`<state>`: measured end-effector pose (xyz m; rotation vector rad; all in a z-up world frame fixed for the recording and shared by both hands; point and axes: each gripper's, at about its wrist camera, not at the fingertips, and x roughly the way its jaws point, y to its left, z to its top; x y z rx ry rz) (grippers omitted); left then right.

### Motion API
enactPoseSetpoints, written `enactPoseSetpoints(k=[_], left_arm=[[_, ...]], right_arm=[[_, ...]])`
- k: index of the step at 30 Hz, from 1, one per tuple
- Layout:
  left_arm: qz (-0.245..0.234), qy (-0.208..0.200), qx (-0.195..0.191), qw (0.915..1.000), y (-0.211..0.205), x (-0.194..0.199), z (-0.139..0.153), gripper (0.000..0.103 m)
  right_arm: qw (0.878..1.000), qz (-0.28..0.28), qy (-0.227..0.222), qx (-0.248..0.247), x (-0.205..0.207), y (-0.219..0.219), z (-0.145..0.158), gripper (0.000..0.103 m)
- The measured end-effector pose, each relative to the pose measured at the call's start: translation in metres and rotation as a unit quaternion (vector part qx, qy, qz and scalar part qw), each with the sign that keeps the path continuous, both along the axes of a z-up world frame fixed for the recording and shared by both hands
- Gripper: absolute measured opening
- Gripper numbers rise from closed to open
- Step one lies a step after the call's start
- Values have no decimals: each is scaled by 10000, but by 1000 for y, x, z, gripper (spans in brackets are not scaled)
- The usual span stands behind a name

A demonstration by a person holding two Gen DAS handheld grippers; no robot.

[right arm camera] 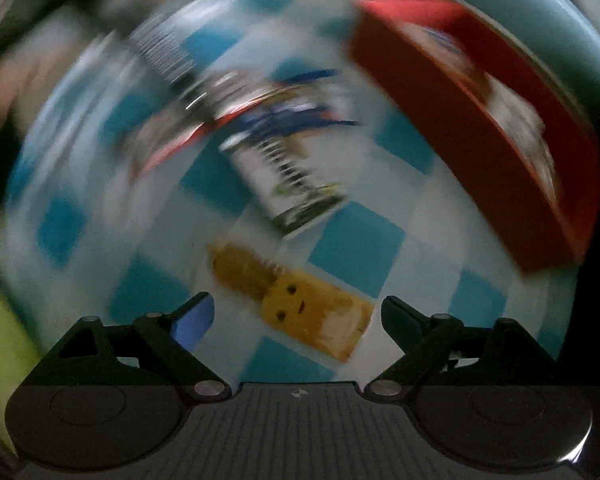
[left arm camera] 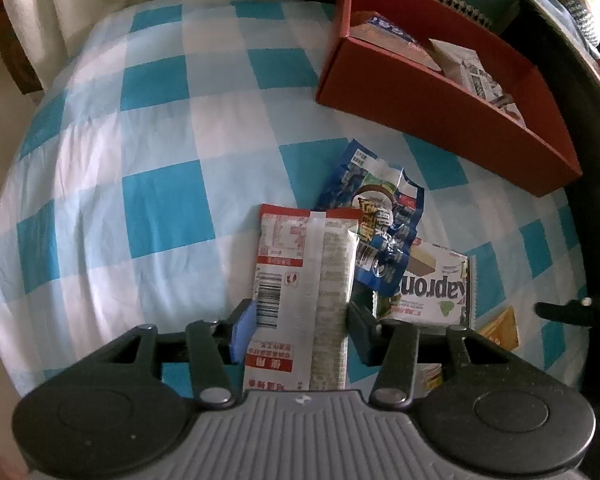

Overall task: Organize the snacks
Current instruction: 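Grip the white-red striped pack with the left tool while the right tool grips the yellow cartoon pack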

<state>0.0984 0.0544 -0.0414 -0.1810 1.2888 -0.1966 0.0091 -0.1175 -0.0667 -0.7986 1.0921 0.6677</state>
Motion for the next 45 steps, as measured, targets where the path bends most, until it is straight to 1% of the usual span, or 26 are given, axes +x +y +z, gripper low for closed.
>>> enactPoseSetpoints(k=[2,4,6,7,8,9,12,13,14,16,19,20,23,25,28,30,33,34,36,38,40,43,45], left_arm=[[-6,17,9,10000,0,0,-1,45],[16,81,-8,10000,1,0,-4,47],[19,107,-31,9999,2,2,-5,48],[16,117,-30,9999,2,2,-5,48],[20,128,-38,9999,2,2,-5,48],[19,126,-45,9999,2,3,-5,49],[-29,130,-34,9999,1,4,-5,50],[-41,137,-31,9999,1,4,-5,52],[-58,137,-22,9999,-1,4,-5,54],[-126,135,28,9998,-4,5,-6,58],[-213,115,133,9996,-9,5,-6,59],[-214,106,140,9996,-10,4,-6,59],[-193,97,81,9997,-7,4,-6,59],[-231,70,85,9997,-7,3,-7,59],[-368,-28,201,9991,-8,-2,-6,59],[-435,-104,343,9984,-10,-7,-6,59],[-462,-222,559,9971,-13,-14,-8,59],[-511,-183,582,9968,-14,-16,-8,59],[-535,-244,717,9957,-16,-20,-8,58],[-563,-360,952,9932,-20,-23,-8,51],[-555,-415,1073,9918,-22,-26,-7,48],[-520,-374,982,9931,-20,-27,-6,45],[-479,-292,785,9953,-17,-29,-5,43]], right_arm=[[9982,571,107,-138,4,8,-7,94],[9975,670,156,-155,16,15,-12,93],[9975,590,340,-186,32,17,-21,93],[9977,454,463,-221,39,16,-27,94],[9979,205,595,-154,44,12,-30,96],[9981,-41,611,0,45,7,-28,97],[9970,-505,578,27,28,-6,-30,97],[9947,-747,706,33,21,-11,-32,97],[9937,-873,695,46,13,-13,-32,97],[9913,-966,898,55,0,-15,-34,98],[9861,-1056,1233,367,-8,-18,-29,95],[9853,-1105,1220,463,-8,-19,-26,92],[9868,-1406,663,460,5,-19,-22,91],[9851,-1537,551,547,16,-13,-26,96],[9877,-1455,271,499,9,-3,-29,98],[9868,-1503,272,537,1,0,-32,103],[9854,-1551,259,655,-1,-7,-31,103],[9845,-1581,247,715,1,-10,-30,103],[9852,-1541,173,732,-6,-15,-31,103],[9855,-1523,151,733,-7,-15,-32,103],[9856,-1535,128,692,-12,-9,-27,103],[9865,-1480,91,694,-11,-8,-24,92],[9849,-1553,77,766,-14,-10,-18,78]])
